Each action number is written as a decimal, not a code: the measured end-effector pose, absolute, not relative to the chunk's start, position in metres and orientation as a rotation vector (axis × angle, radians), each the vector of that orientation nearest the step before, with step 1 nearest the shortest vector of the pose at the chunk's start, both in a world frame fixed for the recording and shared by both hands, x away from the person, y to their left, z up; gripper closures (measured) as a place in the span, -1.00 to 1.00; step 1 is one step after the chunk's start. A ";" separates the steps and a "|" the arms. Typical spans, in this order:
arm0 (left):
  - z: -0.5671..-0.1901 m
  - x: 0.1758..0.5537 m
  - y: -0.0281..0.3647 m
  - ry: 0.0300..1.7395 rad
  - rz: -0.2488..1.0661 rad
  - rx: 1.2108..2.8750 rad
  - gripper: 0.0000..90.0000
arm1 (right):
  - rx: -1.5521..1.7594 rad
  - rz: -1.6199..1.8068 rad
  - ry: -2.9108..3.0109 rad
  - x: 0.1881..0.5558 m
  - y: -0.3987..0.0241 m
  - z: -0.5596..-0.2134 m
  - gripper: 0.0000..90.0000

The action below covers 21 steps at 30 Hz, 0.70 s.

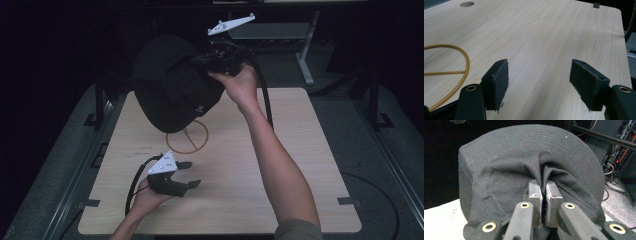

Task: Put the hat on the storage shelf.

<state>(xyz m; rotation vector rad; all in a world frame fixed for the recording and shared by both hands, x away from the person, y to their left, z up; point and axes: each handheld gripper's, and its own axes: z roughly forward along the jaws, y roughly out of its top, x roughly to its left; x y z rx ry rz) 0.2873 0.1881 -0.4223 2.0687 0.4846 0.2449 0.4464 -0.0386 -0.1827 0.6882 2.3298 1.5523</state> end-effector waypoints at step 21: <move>-0.423 0.286 0.185 0.474 0.231 2.076 -0.32 | 0.673 1.417 2.425 0.471 0.016 -0.185 0.88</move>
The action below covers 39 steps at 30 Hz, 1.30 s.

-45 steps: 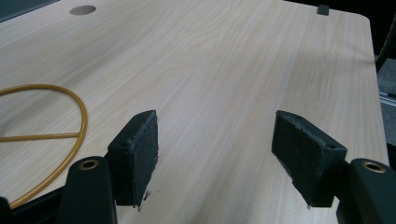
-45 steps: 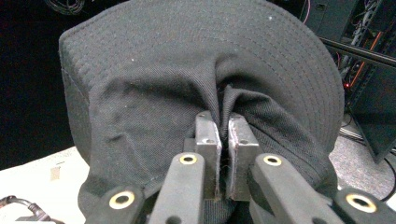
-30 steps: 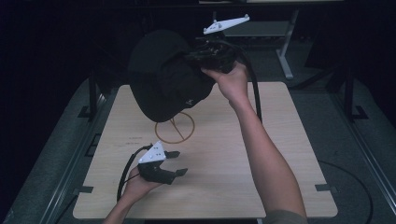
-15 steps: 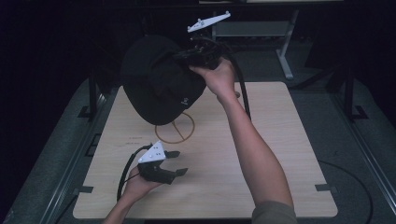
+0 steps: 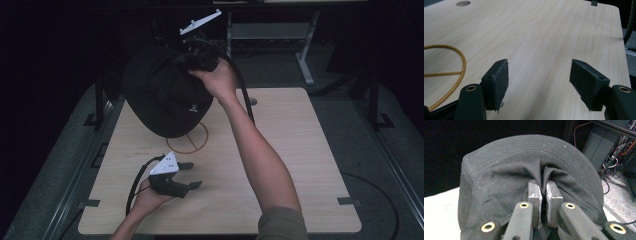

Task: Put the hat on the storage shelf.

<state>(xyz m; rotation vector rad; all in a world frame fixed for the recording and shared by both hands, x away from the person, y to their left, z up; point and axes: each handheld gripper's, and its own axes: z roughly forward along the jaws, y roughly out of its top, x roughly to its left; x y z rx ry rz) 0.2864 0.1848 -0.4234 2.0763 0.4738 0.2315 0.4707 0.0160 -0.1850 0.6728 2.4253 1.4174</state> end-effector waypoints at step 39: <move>-0.427 0.281 0.176 0.451 0.198 2.090 -0.35 | 0.837 1.519 2.431 0.466 -0.039 -0.228 -0.01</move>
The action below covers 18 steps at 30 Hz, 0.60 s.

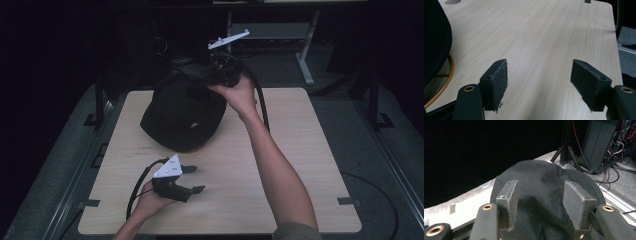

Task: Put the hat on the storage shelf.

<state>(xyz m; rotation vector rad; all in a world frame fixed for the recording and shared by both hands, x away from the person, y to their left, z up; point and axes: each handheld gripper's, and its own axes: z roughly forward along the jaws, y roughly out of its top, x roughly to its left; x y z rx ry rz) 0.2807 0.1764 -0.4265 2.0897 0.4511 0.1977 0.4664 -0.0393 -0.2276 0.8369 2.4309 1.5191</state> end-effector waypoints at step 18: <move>-0.426 0.285 0.181 0.497 0.216 2.067 -0.43 | 0.891 1.532 2.402 0.456 -0.077 -0.244 -0.21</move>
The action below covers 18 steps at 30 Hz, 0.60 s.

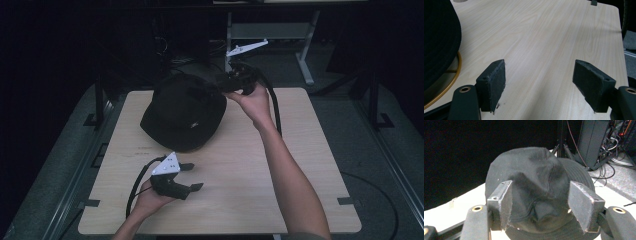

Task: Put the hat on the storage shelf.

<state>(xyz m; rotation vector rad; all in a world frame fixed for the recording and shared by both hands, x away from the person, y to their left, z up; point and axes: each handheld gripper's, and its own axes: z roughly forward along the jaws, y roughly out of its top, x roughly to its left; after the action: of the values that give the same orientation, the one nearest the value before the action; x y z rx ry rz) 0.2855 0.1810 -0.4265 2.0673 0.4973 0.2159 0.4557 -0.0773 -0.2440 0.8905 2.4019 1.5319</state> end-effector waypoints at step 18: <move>-0.429 0.285 0.182 0.511 0.220 2.078 -0.44 | 0.958 1.522 2.393 0.439 -0.115 -0.264 -0.25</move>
<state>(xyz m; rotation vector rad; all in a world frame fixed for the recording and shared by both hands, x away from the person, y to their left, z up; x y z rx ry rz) 0.2850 0.1822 -0.4288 2.0784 0.5106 0.2204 0.4387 -0.1148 -0.2642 0.9577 2.3927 1.5224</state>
